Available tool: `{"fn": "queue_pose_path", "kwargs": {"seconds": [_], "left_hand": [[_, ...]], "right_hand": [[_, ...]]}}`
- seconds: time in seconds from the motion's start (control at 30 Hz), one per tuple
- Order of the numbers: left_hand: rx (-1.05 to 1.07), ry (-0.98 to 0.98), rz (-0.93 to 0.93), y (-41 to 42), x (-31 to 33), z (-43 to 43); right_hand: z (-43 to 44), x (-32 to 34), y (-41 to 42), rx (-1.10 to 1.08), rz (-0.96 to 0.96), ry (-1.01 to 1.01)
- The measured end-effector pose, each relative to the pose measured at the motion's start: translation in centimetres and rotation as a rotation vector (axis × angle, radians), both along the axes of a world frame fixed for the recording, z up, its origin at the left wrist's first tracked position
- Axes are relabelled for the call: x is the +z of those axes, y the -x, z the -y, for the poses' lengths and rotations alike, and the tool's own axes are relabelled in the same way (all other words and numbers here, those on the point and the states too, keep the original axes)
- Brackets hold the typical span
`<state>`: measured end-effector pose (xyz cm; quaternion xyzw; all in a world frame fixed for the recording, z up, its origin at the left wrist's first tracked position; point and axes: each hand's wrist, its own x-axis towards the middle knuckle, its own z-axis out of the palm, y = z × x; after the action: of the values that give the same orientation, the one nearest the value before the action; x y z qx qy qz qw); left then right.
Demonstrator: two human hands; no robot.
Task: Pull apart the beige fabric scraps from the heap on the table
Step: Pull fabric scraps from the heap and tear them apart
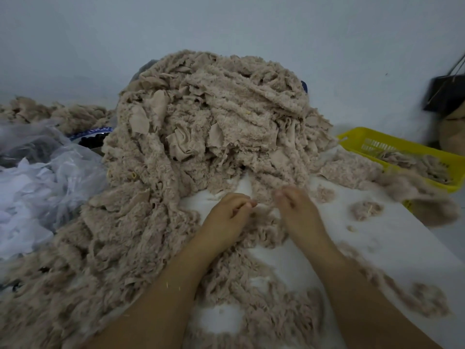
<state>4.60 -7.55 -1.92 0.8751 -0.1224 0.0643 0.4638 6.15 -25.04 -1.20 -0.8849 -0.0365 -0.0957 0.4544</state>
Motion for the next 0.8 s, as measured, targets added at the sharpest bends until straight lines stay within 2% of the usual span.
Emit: {"fn": "queue_pose_path", "kwargs": {"seconds": [0.1, 0.17, 0.2, 0.27, 0.37, 0.47, 0.63, 0.73, 0.8], "left_hand": [[0.042, 0.066, 0.018, 0.0, -0.3, -0.3], [0.052, 0.098, -0.017, 0.1, -0.2, -0.4], [0.057, 0.105, -0.036, 0.1, -0.2, -0.3], [0.076, 0.145, -0.077, 0.0, -0.1, -0.2], [0.074, 0.387, -0.200, 0.3, 0.6, -0.4], [0.019, 0.659, -0.353, 0.4, 1.3, -1.1], [0.106, 1.038, -0.473, -0.3, 1.1, -1.6], [0.161, 1.116, -0.457, -0.3, 1.5, -1.3], [0.085, 1.034, -0.376, 0.3, 2.1, -0.7]], "right_hand": [[-0.8, -1.1, -0.1, 0.156, -0.063, 0.498], [-1.0, -1.4, 0.0, 0.147, -0.079, 0.633], [-0.9, -1.1, 0.0, 0.148, -0.062, 0.608], [-0.8, -0.3, 0.3, 0.191, 0.028, 0.379], [-1.5, 1.1, 2.0, 0.369, 0.110, -0.006], [-2.7, 1.6, 3.6, 0.589, 0.028, -0.083], [-2.6, 2.2, 4.3, 0.746, -0.127, -0.169], [-2.4, 1.8, 4.1, 0.678, -0.174, -0.213], [-2.3, 1.8, 3.5, 0.432, -0.200, -0.332]]}}
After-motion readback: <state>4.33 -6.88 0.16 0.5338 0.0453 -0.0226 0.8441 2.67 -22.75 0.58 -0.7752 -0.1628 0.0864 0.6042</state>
